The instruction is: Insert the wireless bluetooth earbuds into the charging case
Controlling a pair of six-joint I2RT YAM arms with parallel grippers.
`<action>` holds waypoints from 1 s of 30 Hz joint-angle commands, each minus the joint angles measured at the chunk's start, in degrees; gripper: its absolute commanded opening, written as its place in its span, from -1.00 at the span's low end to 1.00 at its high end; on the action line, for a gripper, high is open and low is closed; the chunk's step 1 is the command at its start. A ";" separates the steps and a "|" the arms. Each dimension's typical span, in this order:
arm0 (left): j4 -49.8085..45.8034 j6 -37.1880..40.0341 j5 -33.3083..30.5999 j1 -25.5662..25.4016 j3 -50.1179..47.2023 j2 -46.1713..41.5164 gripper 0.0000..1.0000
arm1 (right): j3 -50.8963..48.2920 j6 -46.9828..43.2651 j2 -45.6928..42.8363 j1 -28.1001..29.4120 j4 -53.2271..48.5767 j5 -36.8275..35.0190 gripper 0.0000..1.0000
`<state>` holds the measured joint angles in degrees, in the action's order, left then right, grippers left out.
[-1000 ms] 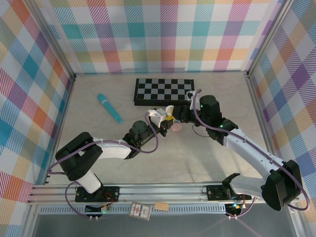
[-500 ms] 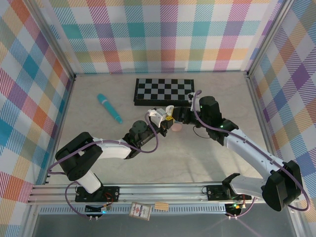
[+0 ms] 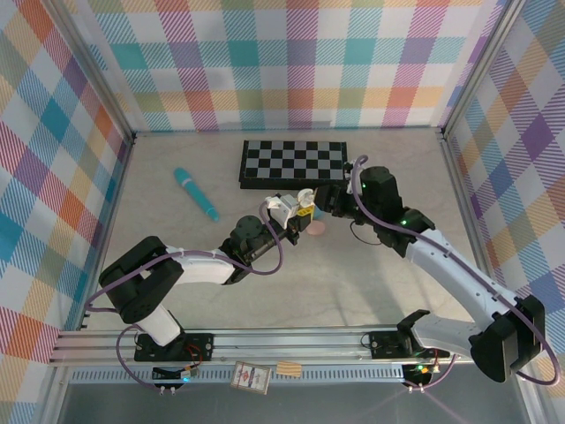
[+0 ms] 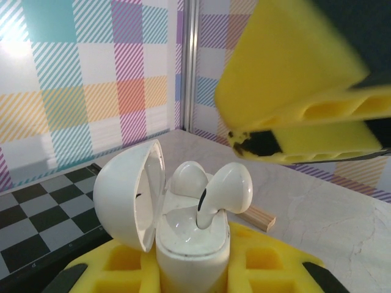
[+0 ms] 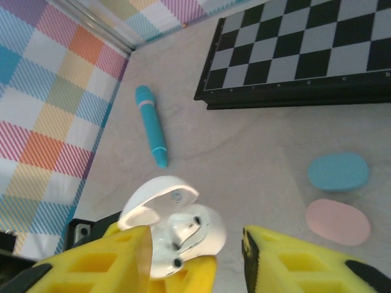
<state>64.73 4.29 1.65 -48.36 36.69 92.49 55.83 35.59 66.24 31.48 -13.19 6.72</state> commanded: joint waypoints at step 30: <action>3.47 6.59 4.15 0.79 -1.35 0.13 -0.98 | -0.01 -3.83 -5.17 0.18 -3.11 1.94 0.51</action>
<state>64.66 7.35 4.10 -48.07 36.73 92.51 55.83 32.14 63.31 32.14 -17.15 10.07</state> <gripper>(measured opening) 0.197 0.740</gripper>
